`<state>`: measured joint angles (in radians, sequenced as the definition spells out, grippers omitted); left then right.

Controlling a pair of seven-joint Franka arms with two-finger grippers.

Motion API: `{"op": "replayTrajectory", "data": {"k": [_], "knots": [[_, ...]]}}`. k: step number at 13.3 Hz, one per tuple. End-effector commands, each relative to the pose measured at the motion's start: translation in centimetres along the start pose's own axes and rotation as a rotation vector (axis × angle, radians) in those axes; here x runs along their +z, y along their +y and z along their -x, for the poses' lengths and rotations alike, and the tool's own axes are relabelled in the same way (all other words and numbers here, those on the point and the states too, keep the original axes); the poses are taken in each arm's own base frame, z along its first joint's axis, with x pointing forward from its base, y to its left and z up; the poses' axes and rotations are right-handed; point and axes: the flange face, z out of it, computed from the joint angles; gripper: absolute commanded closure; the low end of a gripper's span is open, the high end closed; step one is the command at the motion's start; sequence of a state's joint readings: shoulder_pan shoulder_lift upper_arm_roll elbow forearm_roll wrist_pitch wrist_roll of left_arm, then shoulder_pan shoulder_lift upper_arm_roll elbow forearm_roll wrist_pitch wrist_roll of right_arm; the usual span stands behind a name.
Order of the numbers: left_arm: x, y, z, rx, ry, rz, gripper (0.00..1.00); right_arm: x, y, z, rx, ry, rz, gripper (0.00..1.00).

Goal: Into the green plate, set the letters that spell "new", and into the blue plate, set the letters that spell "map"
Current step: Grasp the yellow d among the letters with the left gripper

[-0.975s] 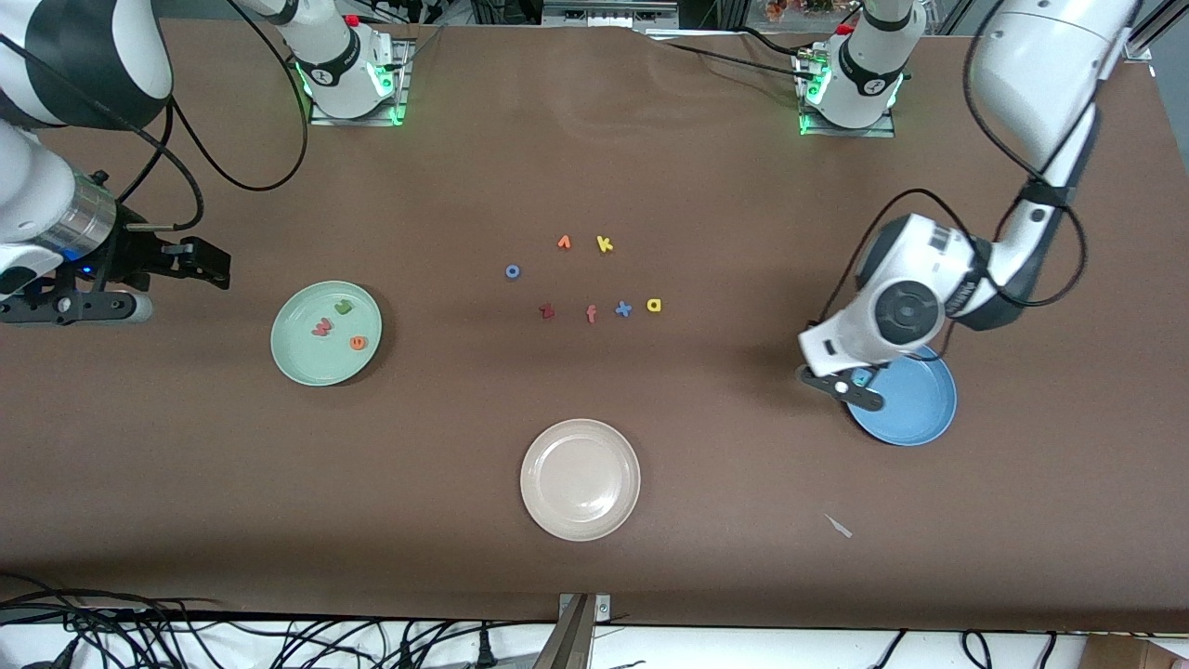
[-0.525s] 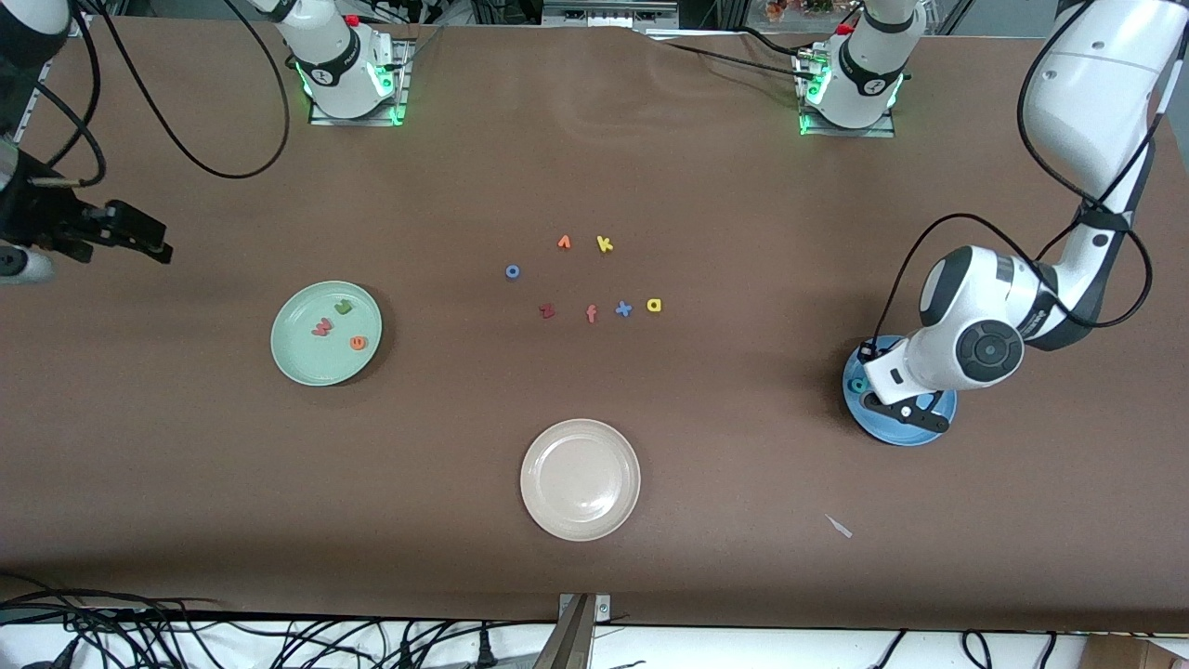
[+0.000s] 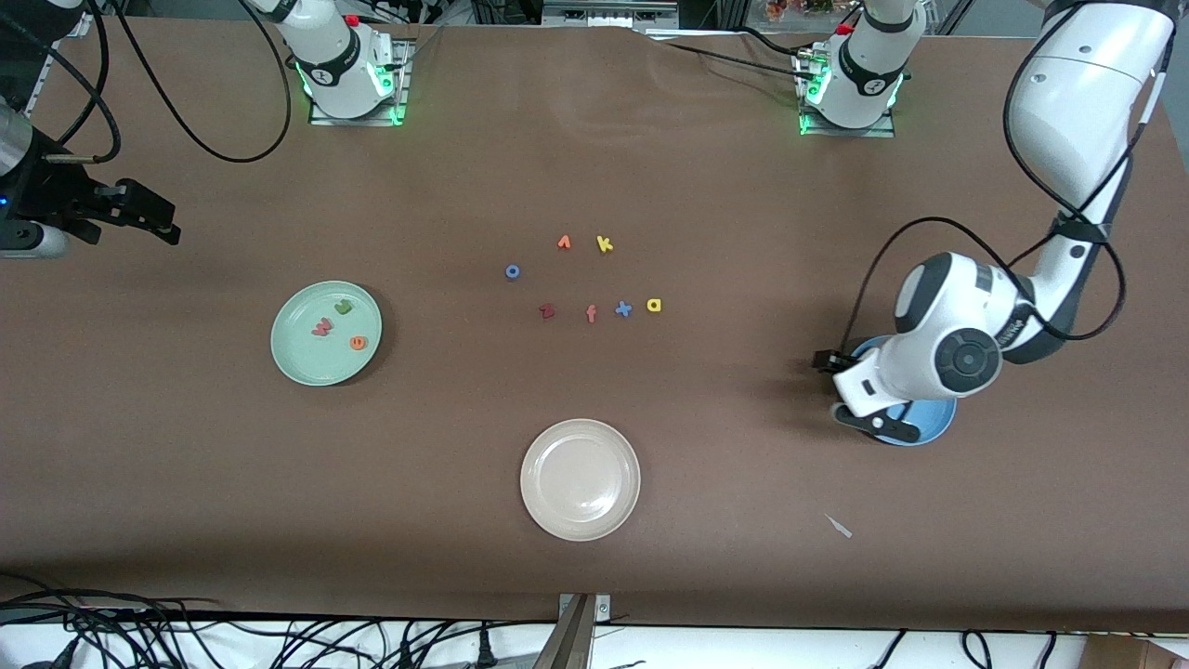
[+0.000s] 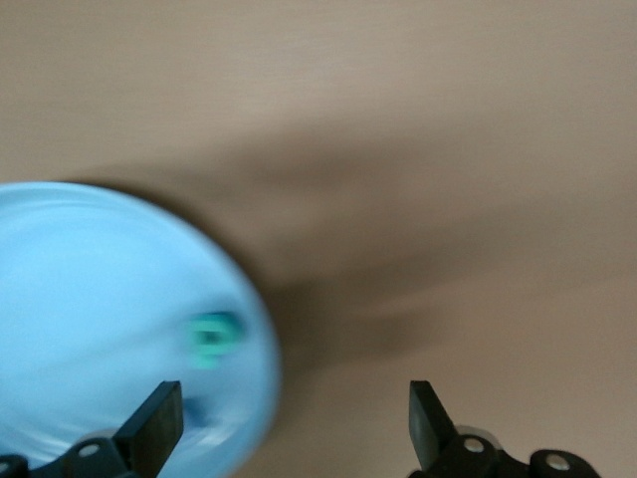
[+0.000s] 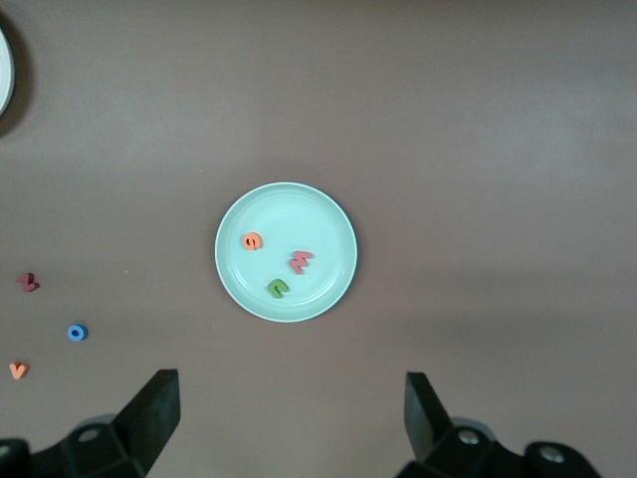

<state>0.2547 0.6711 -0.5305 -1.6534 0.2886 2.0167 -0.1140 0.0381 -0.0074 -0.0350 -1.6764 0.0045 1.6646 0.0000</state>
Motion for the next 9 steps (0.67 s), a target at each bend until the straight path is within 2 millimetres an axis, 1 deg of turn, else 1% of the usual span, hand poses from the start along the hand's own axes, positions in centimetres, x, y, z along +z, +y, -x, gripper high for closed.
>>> {"op": "replayTrajectory", "data": {"k": [1,2,3,4,5,6,7,9], "knots": [[-1.5,6.9,0.9,-0.077,-0.011,0.044,0.00,0.2,-0.5,0.2,0.009,0.012,-0.036,0.00],[-1.4,9.7,1.3,-0.091,-0.015,0.051,0.00,0.3,-0.4,0.2,0.012,0.009,-0.039,0.00],[-1.1,12.1,1.7,-0.092,-0.021,0.050,0.00,0.3,-0.3,0.3,0.013,0.000,-0.039,0.00],[-0.5,14.5,2.1,-0.110,-0.029,0.044,0.00,0.3,-0.3,0.3,0.012,0.000,-0.039,0.00],[0.2,17.4,2.4,-0.138,-0.005,0.051,0.00,0.4,0.0,0.2,0.018,0.001,-0.039,0.00],[1.6,19.4,3.0,-0.164,0.019,0.064,0.00,0.4,0.0,0.1,0.018,0.004,-0.039,0.00],[2.5,20.8,3.7,-0.177,0.040,0.072,0.00,0.4,-0.3,0.1,0.014,0.006,-0.039,0.00],[4.5,25.7,5.5,-0.209,0.061,0.064,0.00,0.4,-0.4,0.1,0.011,0.006,-0.039,0.00]]}}
